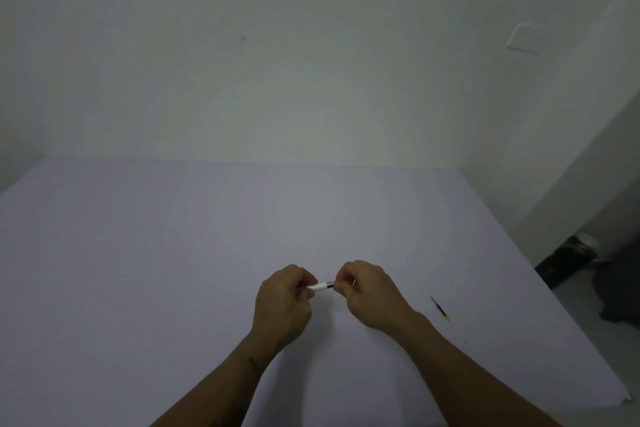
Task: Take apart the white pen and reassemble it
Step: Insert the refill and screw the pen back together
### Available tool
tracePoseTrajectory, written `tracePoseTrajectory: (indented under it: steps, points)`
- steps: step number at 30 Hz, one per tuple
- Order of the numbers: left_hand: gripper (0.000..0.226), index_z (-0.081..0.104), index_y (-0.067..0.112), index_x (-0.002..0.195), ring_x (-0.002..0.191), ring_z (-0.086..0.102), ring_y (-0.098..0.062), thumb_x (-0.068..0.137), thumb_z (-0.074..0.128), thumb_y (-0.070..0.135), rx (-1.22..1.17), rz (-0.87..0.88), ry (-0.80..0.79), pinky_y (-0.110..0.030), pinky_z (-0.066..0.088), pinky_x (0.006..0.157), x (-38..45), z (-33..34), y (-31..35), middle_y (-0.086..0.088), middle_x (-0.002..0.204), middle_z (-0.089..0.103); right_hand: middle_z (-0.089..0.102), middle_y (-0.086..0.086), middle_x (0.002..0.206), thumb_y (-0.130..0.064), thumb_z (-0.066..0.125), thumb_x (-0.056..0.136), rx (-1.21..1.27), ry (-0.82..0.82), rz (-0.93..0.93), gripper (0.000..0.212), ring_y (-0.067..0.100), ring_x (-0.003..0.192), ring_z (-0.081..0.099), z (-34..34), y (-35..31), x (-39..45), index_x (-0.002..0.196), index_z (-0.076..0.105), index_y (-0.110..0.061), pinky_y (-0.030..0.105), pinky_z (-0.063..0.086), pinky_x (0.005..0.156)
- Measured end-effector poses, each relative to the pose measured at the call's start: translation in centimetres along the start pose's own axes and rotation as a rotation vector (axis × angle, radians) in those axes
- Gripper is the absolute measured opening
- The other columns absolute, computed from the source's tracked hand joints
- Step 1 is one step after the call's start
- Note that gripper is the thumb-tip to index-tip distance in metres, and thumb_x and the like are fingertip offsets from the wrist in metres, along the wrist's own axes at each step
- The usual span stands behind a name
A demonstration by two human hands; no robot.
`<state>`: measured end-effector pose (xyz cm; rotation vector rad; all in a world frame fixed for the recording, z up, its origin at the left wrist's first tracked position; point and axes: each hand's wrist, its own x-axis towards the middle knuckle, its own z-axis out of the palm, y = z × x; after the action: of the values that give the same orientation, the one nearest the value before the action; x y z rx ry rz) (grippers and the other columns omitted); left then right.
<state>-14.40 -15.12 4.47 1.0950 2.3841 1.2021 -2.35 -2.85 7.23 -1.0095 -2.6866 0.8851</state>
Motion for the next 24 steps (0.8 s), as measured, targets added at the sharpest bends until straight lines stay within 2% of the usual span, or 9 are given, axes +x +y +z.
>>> tracePoseTrajectory:
  steps: [2, 5, 8, 13, 16, 17, 21, 24]
  points:
    - [0.013, 0.068, 0.02, 0.085, 0.074, 0.061, -0.012, 0.084, 0.067, 0.008, 0.002, -0.009, -0.001, -0.029, 0.057, 0.072, 0.0, 0.07, -0.03, 0.007, 0.081, 0.066, 0.061, -0.007, 0.088, -0.024, 0.068, 0.087, 0.034, 0.008, 0.001, 0.014, 0.009, 0.073, 0.056, 0.16, -0.14, -0.23, 0.097, 0.059, -0.027, 0.016, 0.038, 0.059]
    - [0.012, 0.069, 0.019, 0.086, 0.075, 0.061, -0.011, 0.084, 0.068, 0.007, 0.001, -0.004, -0.004, -0.029, 0.057, 0.072, 0.05, 0.13, -0.2, 0.006, 0.082, 0.067, 0.06, -0.007, 0.085, -0.02, 0.066, 0.088, -0.009, 0.026, -0.033, 0.013, 0.01, 0.071, 0.055, 0.23, -0.25, -0.14, 0.086, 0.055, -0.027, 0.017, 0.038, 0.06]
    - [0.012, 0.069, 0.019, 0.086, 0.074, 0.061, -0.011, 0.084, 0.068, 0.007, 0.008, -0.004, -0.004, -0.029, 0.057, 0.072, 0.03, 0.07, -0.27, 0.006, 0.082, 0.067, 0.057, -0.009, 0.085, -0.024, 0.064, 0.091, -0.036, 0.023, -0.032, 0.004, 0.009, 0.073, 0.054, 0.13, -0.21, 0.16, 0.087, 0.062, -0.025, 0.018, 0.038, 0.061]
    - [0.011, 0.069, 0.018, 0.087, 0.075, 0.061, -0.012, 0.084, 0.067, 0.007, 0.011, -0.008, -0.014, -0.03, 0.057, 0.073, -0.01, 0.05, -0.4, 0.005, 0.083, 0.068, 0.054, -0.01, 0.081, -0.028, 0.054, 0.096, -0.038, -0.033, -0.011, 0.017, 0.01, 0.072, 0.053, 0.34, -0.16, 0.23, 0.093, 0.068, -0.02, 0.021, 0.04, 0.061]
    - [0.013, 0.069, 0.02, 0.086, 0.076, 0.061, -0.012, 0.084, 0.067, 0.007, 0.007, -0.024, -0.015, -0.027, 0.057, 0.073, -0.11, 0.02, -0.34, 0.006, 0.082, 0.067, 0.061, -0.006, 0.082, -0.025, 0.063, 0.09, 0.056, -0.034, 0.014, 0.006, 0.01, 0.067, 0.055, 0.31, -0.21, -0.02, 0.096, 0.062, -0.024, 0.02, 0.041, 0.059]
    - [0.013, 0.069, 0.02, 0.086, 0.075, 0.061, -0.012, 0.084, 0.067, 0.007, 0.007, -0.026, -0.014, -0.027, 0.056, 0.072, -0.11, -0.01, -0.33, 0.007, 0.082, 0.066, 0.062, -0.005, 0.084, -0.022, 0.066, 0.087, 0.074, -0.036, 0.019, 0.012, 0.01, 0.066, 0.056, 0.3, -0.22, -0.1, 0.097, 0.059, -0.026, 0.018, 0.04, 0.058]
    - [0.013, 0.069, 0.019, 0.084, 0.075, 0.061, -0.012, 0.084, 0.067, 0.006, -0.003, -0.009, -0.014, -0.026, 0.054, 0.069, -0.1, -0.14, -0.25, 0.006, 0.081, 0.067, 0.058, -0.008, 0.075, -0.015, 0.066, 0.085, 0.027, -0.014, 0.0, 0.017, 0.01, 0.063, 0.052, 0.16, -0.18, -0.05, 0.082, 0.054, -0.027, 0.02, 0.04, 0.058]
    - [0.014, 0.069, 0.019, 0.084, 0.074, 0.061, -0.012, 0.083, 0.067, 0.006, -0.007, -0.003, -0.013, -0.029, 0.055, 0.068, -0.07, -0.17, -0.26, 0.006, 0.08, 0.067, 0.055, -0.01, 0.072, -0.019, 0.064, 0.087, -0.003, -0.001, -0.014, 0.011, 0.009, 0.064, 0.052, 0.13, -0.17, 0.18, 0.08, 0.058, -0.026, 0.021, 0.038, 0.058]
